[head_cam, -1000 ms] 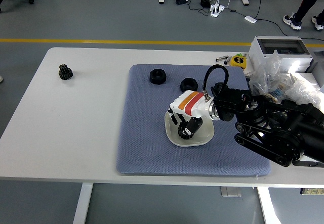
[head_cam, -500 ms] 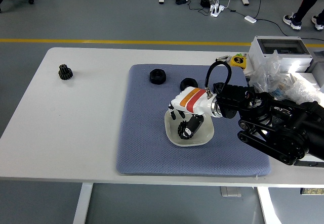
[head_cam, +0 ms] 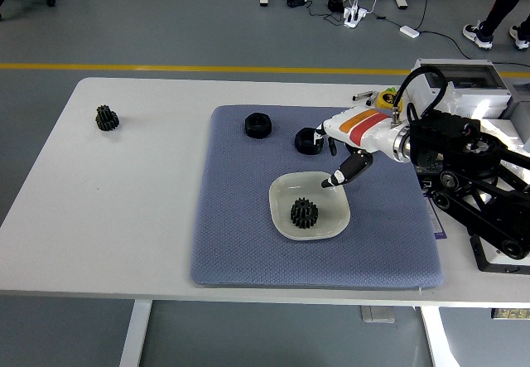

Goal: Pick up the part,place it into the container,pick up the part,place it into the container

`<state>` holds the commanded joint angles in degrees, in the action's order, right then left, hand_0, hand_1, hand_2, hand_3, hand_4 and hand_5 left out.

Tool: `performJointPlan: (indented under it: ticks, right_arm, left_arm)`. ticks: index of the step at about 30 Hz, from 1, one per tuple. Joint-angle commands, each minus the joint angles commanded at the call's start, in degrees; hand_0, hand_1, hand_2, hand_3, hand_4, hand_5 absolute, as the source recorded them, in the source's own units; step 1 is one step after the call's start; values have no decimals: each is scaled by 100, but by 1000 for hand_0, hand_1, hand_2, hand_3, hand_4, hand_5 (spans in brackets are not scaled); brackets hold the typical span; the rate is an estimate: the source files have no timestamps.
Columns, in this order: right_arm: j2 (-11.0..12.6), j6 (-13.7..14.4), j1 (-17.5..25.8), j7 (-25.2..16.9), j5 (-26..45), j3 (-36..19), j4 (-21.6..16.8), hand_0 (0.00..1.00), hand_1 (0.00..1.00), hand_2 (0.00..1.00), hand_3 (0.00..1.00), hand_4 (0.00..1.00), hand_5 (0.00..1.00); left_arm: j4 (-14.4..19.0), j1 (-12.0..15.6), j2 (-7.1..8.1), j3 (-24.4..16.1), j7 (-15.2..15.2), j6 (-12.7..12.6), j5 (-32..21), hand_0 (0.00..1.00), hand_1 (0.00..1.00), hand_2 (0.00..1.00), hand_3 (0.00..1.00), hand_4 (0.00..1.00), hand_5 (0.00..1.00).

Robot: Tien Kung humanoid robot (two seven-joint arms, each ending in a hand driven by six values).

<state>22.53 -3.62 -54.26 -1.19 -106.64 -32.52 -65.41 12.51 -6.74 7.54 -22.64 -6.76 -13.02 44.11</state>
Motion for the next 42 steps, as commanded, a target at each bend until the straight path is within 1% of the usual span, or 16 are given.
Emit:
performJointPlan:
  ticks: [4, 5, 9, 10, 11, 14, 16, 17, 19, 22, 23, 28, 29, 34, 35, 42]
  right_arm:
    - [222, 907, 378, 101, 947, -508, 83, 125, 375, 474, 593, 998, 425]
    - [251, 1126, 455, 116, 1171, -563, 138, 469, 622, 678, 598, 956, 420]
    - [386, 2077, 808, -188, 2139, -658, 451, 469, 622, 678, 598, 956, 420]
    - [391, 2232, 886, -270, 2362, -689, 510, 469, 622, 678, 598, 956, 420]
    - [363, 2386, 1037, -395, 2623, -796, 597, 630, 709, 760, 763, 998, 484]
    - [190, 2671, 1477, -830, 3368, -1146, 767, 630, 709, 760, 763, 998, 484]
    - [73, 2699, 1728, -1130, 3852, -1331, 853, 630, 709, 760, 763, 998, 484]
    - [34, 2692, 1808, -1225, 4076, -1393, 880, 737, 767, 799, 806, 998, 645]
    - [-132, 2536, 2094, -1444, 4560, -1664, 947, 737, 767, 799, 806, 998, 645]
    - [-317, 2235, 2390, -1546, 5267, -1967, 1051, 737, 767, 799, 806, 998, 645]
    - [-370, 2144, 2477, -1571, 5528, -2039, 1090, 825, 792, 805, 815, 998, 768]
    - [-491, 1806, 2824, -1682, 6720, -2217, 1131, 825, 792, 805, 815, 998, 768]
    - [-509, 1694, 2898, -1669, 6891, -2279, 1109, 875, 827, 838, 847, 998, 973]
    - [-571, 1347, 3181, -1693, 6515, -2485, 970, 875, 827, 838, 847, 998, 973]
    - [-576, 1336, 3200, -1701, 6499, -2497, 961, 891, 840, 858, 876, 998, 998]
    - [-684, 1351, 3400, -1786, 6416, -2649, 943, 893, 838, 856, 876, 998, 998]
  left_arm:
    - [-2, 5, 3, 8, 1, 3, 5, 652, 647, 620, 556, 594, 500]
    - [-3, 6, 3, 6, 2, 3, 6, 652, 646, 620, 555, 594, 500]
    - [-8, 8, 1, 2, 4, 1, 7, 652, 646, 620, 555, 594, 500]
    - [-8, 8, 2, 4, 6, 0, 1, 652, 646, 620, 555, 594, 500]
    - [-9, 7, 1, 1, 7, 0, 1, 652, 647, 620, 555, 593, 500]
    - [-12, 14, -17, 1, 8, -8, -6, 652, 647, 620, 555, 593, 500]
    - [-10, 13, -24, 6, 7, -5, -4, 652, 647, 620, 555, 593, 500]
    - [-9, 11, -24, 5, 6, -2, 0, 651, 646, 620, 555, 594, 500]
    - [-8, 7, -27, -12, 1, 6, 35, 651, 646, 620, 555, 594, 500]
    - [-8, 7, -40, -20, 0, -3, 33, 651, 646, 620, 555, 594, 500]
    - [-7, 5, -42, -16, 1, -4, 31, 651, 646, 622, 555, 594, 500]
    - [-9, -15, -48, -48, -8, 6, 104, 651, 646, 622, 555, 594, 500]
    - [-10, -13, -50, -59, -11, 5, 113, 651, 646, 622, 555, 593, 499]
    - [-13, 11, -57, -112, -30, 18, 198, 651, 646, 622, 555, 593, 499]
    - [-13, 13, -58, -115, -31, 19, 202, 651, 645, 624, 555, 593, 499]
    - [-11, 25, -58, -161, -47, 38, 299, 651, 645, 624, 554, 593, 499]
